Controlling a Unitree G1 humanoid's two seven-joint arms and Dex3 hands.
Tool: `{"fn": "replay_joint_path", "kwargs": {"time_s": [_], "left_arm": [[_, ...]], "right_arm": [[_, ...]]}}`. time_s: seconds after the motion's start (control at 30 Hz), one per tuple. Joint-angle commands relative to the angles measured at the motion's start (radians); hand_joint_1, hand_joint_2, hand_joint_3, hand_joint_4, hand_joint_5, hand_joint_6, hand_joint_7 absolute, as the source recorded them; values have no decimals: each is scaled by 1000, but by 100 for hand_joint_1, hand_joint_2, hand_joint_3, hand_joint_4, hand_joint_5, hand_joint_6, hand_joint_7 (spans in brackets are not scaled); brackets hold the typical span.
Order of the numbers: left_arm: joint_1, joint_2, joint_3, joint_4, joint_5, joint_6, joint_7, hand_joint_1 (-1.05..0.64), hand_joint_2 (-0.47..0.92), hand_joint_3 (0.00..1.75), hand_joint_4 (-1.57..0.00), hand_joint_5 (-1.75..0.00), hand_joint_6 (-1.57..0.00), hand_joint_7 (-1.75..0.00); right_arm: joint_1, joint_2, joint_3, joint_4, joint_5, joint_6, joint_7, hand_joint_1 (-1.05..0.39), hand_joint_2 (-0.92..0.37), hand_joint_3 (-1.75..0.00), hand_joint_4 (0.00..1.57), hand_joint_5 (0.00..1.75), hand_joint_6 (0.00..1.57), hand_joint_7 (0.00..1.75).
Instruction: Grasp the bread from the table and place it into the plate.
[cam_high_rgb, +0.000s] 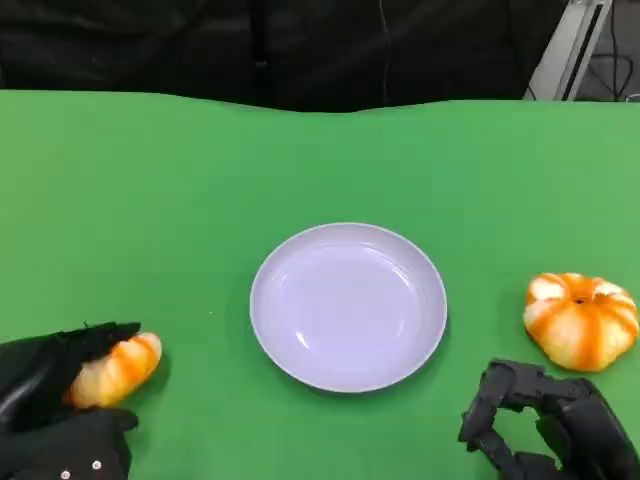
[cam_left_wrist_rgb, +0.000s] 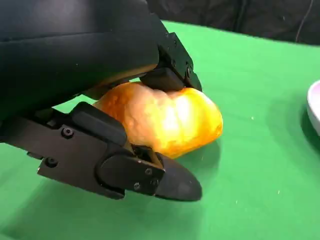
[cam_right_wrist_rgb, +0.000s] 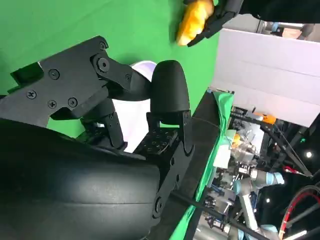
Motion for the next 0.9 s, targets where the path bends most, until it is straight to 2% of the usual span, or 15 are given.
{"fn": "replay_joint_path", "kwargs": {"time_s": [0.03,0.27,0.37,0.47,0.57,0.6,0.63,0.67,0.7,0.73,0.77,0.8,0.83,0.9], "left_arm": [[13,33,-25,5,-24,17,-70,-45,89,4,-53,0,-56,-1],[21,46,-35,-25,-52,38,-129,-35,87,0,-52,0,-59,-1],[21,50,-39,-38,-58,50,-147,-47,87,0,-51,0,-59,-1],[26,51,-39,-51,-66,59,-155,-38,85,0,-51,0,-60,-1],[34,47,-37,-69,-67,82,-151,-36,83,0,-52,-1,-61,-1],[38,45,-36,-80,-65,96,-147,-30,82,0,-59,-6,-71,-5],[44,43,-36,-92,-47,109,-116,-28,82,0,-58,-14,-75,-5],[50,40,-37,-105,-30,127,-88,-21,82,0,-48,-50,-81,-7],[54,37,-38,-117,-15,148,-67,-16,85,0,-31,-106,-74,-42],[56,34,-39,-126,-2,165,-47,-14,86,1,-24,-133,-57,-88],[56,29,-36,-123,-2,167,-30,-11,86,1,-23,-151,-48,-118],[55,23,-33,-115,-3,160,-6,-5,85,1,-29,-165,-43,-150],[55,18,-30,-106,-7,149,17,-3,84,1,-36,-170,-43,-162],[53,13,-29,-83,-9,117,66,1,84,1,-50,-174,-49,-172]], "right_arm": [[8,-14,-9,-11,16,5,1,-22,-62,-90,81,157,81,130],[6,-12,-10,-13,4,6,-7,-21,-62,-90,81,158,81,131],[6,-12,-10,-14,4,10,-7,-22,-62,-91,81,158,81,131],[9,-10,-8,-20,15,16,-2,-20,-62,-90,81,158,81,131],[7,-11,-9,-16,16,12,0,-20,-62,-89,81,159,81,131],[6,-13,-9,-14,11,10,-2,-21,-62,-89,80,159,81,131],[7,-13,-9,-15,10,9,-3,-22,-62,-89,80,159,80,131],[7,-13,-9,-14,13,8,0,-21,-63,-89,80,159,80,131],[7,-13,-8,-16,15,9,0,-21,-62,-89,80,158,80,131],[8,-13,-8,-17,15,11,0,-22,-62,-89,80,158,80,131],[6,-12,-9,-15,15,10,0,-22,-62,-89,80,158,80,131],[6,-13,-8,-13,16,10,2,-22,-62,-89,80,158,80,131],[5,-12,-8,-13,17,11,2,-21,-62,-90,80,158,80,131],[6,-12,-8,-14,15,11,1,-21,-61,-91,80,158,80,131]]}}
